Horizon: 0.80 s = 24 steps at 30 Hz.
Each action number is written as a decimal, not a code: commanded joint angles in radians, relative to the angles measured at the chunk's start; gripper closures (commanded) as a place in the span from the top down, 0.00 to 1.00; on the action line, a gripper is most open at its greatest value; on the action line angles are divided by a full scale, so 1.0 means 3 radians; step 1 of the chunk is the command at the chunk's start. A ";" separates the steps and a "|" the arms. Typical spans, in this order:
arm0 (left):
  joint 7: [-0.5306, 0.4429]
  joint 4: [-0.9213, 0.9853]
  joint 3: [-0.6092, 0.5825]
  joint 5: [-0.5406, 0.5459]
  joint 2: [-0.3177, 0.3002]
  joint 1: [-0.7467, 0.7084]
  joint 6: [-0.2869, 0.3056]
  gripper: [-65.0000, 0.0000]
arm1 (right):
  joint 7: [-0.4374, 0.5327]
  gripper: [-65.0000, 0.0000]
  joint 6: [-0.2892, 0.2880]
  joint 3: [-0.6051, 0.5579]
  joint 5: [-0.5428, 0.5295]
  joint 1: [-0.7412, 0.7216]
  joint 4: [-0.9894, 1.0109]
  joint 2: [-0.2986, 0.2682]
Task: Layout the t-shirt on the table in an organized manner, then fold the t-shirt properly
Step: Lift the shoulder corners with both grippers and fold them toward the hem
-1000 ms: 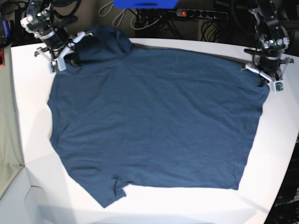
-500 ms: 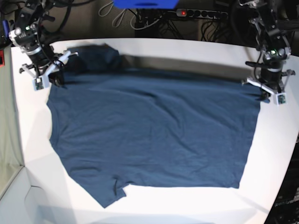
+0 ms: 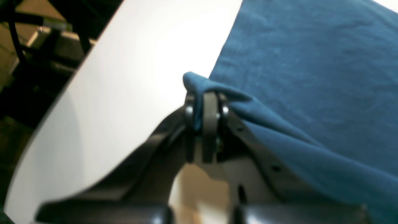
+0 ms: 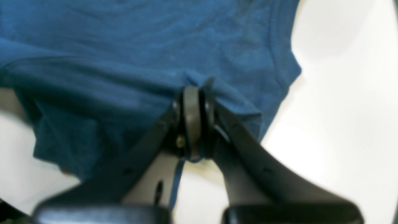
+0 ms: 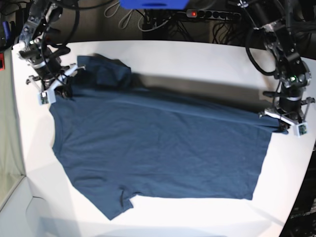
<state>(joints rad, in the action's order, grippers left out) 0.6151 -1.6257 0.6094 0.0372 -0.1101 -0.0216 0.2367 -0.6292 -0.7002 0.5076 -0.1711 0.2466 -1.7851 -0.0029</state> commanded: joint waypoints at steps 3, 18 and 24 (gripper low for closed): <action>-0.0109 0.0107 0.0007 0.0012 -0.0055 0.0207 -0.0024 0.00 | 0.0080 0.00 0.0007 0.0009 -0.0036 -0.0160 0.0010 -0.0034; -0.0135 0.0844 0.0002 0.0012 -0.0168 0.0780 -0.0019 0.00 | 0.0100 0.00 0.0007 -0.0288 -0.0036 -0.0615 0.0506 -0.0141; -0.0140 0.1141 0.0002 0.0012 -0.0178 0.0872 -0.0019 0.00 | 0.0085 0.00 0.0007 -0.0293 -0.0036 -0.0850 0.0746 -0.0187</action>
<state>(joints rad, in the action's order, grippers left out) 0.5983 -1.2694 0.6086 0.0341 -0.1490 0.2180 0.2329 -0.6289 -0.6991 0.4179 -0.1638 0.0063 -1.5444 -0.0498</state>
